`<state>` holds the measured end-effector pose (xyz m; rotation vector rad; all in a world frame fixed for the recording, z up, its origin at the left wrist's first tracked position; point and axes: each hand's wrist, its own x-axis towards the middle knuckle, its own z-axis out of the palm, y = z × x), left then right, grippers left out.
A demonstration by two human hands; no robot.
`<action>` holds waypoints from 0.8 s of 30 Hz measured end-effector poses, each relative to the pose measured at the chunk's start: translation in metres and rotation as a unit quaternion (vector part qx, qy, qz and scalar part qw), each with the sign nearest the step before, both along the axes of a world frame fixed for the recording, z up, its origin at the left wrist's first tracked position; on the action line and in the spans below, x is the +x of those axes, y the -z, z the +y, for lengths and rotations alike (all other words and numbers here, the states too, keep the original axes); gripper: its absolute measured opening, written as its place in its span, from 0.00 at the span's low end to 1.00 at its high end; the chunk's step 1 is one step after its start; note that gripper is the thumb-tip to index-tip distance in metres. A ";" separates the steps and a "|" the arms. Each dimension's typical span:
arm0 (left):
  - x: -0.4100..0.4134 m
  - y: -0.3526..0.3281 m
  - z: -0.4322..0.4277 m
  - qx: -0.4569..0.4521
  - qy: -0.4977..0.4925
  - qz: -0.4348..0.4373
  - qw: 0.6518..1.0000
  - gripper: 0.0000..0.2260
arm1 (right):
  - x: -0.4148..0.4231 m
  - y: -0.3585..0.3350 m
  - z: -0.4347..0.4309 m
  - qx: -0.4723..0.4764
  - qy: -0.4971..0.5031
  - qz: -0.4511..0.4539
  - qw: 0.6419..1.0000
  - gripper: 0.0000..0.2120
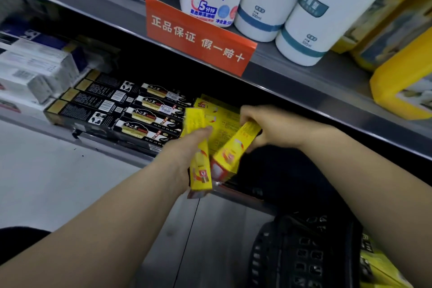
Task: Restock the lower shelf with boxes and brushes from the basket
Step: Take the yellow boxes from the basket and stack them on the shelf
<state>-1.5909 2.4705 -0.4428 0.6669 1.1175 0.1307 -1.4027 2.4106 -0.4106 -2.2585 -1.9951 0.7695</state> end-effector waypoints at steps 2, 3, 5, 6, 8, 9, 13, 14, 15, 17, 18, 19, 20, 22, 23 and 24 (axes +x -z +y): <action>0.000 0.004 0.007 0.014 -0.093 0.029 0.995 0.15 | 0.013 0.010 -0.001 0.005 0.065 0.032 0.997 0.17; 0.000 0.005 0.010 0.024 -0.123 0.039 0.991 0.15 | 0.020 0.017 0.000 0.014 0.103 0.026 0.994 0.17; 0.001 0.004 0.011 0.039 -0.149 0.051 0.987 0.16 | 0.032 0.030 0.009 0.036 0.166 -0.034 0.985 0.20; 0.002 0.003 0.010 0.043 -0.148 0.057 0.986 0.17 | 0.037 0.037 0.016 0.047 0.179 -0.071 0.980 0.21; 0.004 0.002 0.007 0.044 -0.130 0.061 0.989 0.17 | 0.042 0.047 0.031 0.059 0.205 -0.096 0.972 0.22; 0.005 0.002 0.005 0.045 -0.124 0.061 0.989 0.16 | 0.045 0.051 0.039 0.061 0.223 -0.086 0.969 0.21; 0.009 0.004 0.003 0.045 -0.122 0.060 0.990 0.23 | 0.047 0.067 0.064 0.022 0.224 -0.048 0.973 0.17; 0.010 0.005 0.004 0.045 -0.121 0.060 0.990 0.24 | 0.044 0.072 0.067 0.004 0.225 -0.029 0.974 0.17; 0.010 0.006 0.005 0.044 -0.121 0.060 0.990 0.24 | 0.041 0.077 0.069 -0.012 0.227 -0.011 0.974 0.17; 0.011 0.006 0.005 0.039 -0.123 0.056 0.990 0.20 | 0.037 0.087 0.070 -0.039 0.231 0.004 0.972 0.19; 0.012 0.005 0.005 0.040 -0.124 0.053 0.990 0.16 | 0.035 0.090 0.070 -0.049 0.233 0.002 0.971 0.19; 0.012 0.004 0.004 0.040 -0.123 0.049 0.990 0.13 | 0.034 0.090 0.069 -0.059 0.236 0.002 0.970 0.20; 0.012 0.002 0.004 0.039 -0.119 0.047 0.991 0.12 | 0.033 0.088 0.068 -0.067 0.235 -0.002 0.970 0.21; 0.012 0.002 0.003 0.034 -0.108 0.045 0.993 0.12 | 0.033 0.081 0.064 -0.091 0.225 -0.034 0.970 0.25; 0.012 0.002 0.003 0.034 -0.101 0.048 0.993 0.12 | 0.030 0.074 0.062 -0.100 0.211 -0.055 0.971 0.28; 0.012 0.002 0.003 0.037 -0.093 0.052 0.994 0.11 | 0.023 0.064 0.059 -0.102 0.193 -0.065 0.974 0.32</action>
